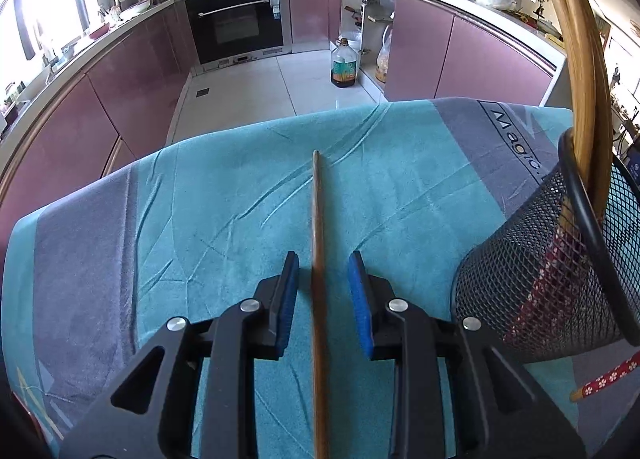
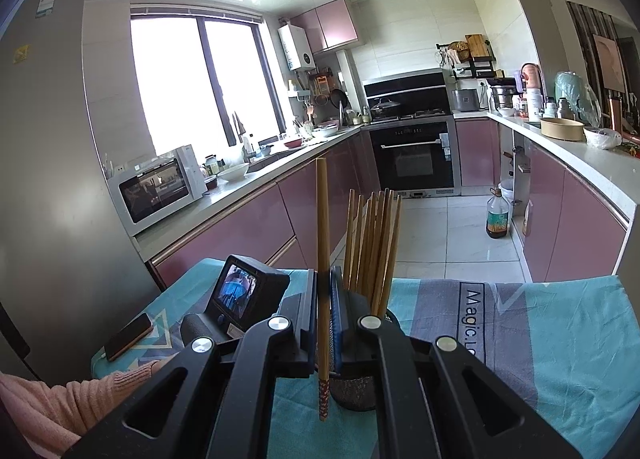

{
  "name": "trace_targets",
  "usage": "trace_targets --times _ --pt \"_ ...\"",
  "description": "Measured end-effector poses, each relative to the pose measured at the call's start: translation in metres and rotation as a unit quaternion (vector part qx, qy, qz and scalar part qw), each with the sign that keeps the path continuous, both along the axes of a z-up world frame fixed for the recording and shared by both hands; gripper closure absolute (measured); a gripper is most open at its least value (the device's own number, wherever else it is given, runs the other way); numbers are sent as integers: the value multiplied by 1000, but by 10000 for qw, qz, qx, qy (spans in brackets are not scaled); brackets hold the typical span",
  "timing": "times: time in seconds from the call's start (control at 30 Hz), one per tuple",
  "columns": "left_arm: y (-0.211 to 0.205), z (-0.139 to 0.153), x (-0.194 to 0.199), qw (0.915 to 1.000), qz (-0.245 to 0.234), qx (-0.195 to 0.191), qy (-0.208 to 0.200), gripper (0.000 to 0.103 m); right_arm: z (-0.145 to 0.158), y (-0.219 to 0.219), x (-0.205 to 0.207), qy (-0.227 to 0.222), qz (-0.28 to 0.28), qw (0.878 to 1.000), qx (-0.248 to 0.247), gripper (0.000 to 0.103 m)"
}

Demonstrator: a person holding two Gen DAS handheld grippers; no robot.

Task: Organize utensils

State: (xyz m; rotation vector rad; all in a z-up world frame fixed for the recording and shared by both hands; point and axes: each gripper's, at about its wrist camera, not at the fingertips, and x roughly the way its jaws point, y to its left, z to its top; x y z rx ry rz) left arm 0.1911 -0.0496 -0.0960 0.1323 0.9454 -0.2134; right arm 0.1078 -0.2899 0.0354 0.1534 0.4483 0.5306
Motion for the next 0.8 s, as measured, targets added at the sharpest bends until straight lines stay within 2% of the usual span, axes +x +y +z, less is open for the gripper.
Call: trace_targets --times 0.07,0.13,0.2,0.23,0.33,0.5,0.8 --pt "-3 0 4 10000 -11 21 -9 78 -2 0 0 32 1 10000 -7 98" --pt "-9 3 2 10000 -21 21 -22 84 -4 0 1 59 6 10000 -1 98" --pt "-11 4 4 10000 -26 55 -42 95 -5 1 2 75 10 10000 -5 98" --pt "-12 5 4 9999 -31 85 -57 95 -5 1 2 81 13 10000 -6 98" --pt "-13 6 1 9999 -12 129 -89 96 -5 1 3 88 15 10000 -8 98" --pt "-2 14 -6 9999 92 -67 -95 96 -5 0 3 80 19 10000 -7 98" --pt "20 52 -42 9975 127 -500 -482 96 -5 1 2 60 17 10000 -16 98"
